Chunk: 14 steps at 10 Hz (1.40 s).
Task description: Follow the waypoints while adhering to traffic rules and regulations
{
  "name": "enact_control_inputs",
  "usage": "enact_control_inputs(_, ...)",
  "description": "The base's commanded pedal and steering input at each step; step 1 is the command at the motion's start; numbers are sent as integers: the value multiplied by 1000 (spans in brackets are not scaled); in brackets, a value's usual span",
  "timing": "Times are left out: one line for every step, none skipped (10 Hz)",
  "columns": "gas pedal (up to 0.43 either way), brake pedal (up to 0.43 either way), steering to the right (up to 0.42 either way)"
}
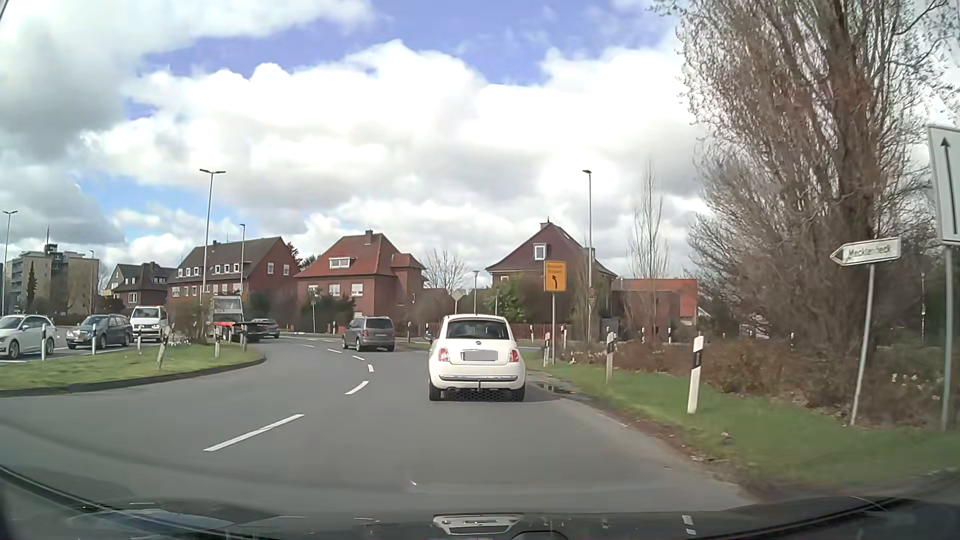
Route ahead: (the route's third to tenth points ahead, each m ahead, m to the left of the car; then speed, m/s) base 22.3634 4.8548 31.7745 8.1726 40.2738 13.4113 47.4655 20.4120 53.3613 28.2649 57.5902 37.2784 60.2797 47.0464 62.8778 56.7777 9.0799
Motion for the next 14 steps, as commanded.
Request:
enact_control_inputs(228, 0, -11)
enact_control_inputs(228, 0, -16)
enact_control_inputs(260, 0, -18)
enact_control_inputs(260, 0, -19)
enact_control_inputs(240, 0, -24)
enact_control_inputs(240, 0, -30)
enact_control_inputs(240, 0, -40)
enact_control_inputs(220, 0, -49)
enact_control_inputs(197, 0, -56)
enact_control_inputs(189, 0, -61)
enact_control_inputs(177, 0, -64)
enact_control_inputs(177, 0, -65)
enact_control_inputs(177, 0, -67)
enact_control_inputs(177, 0, -67)
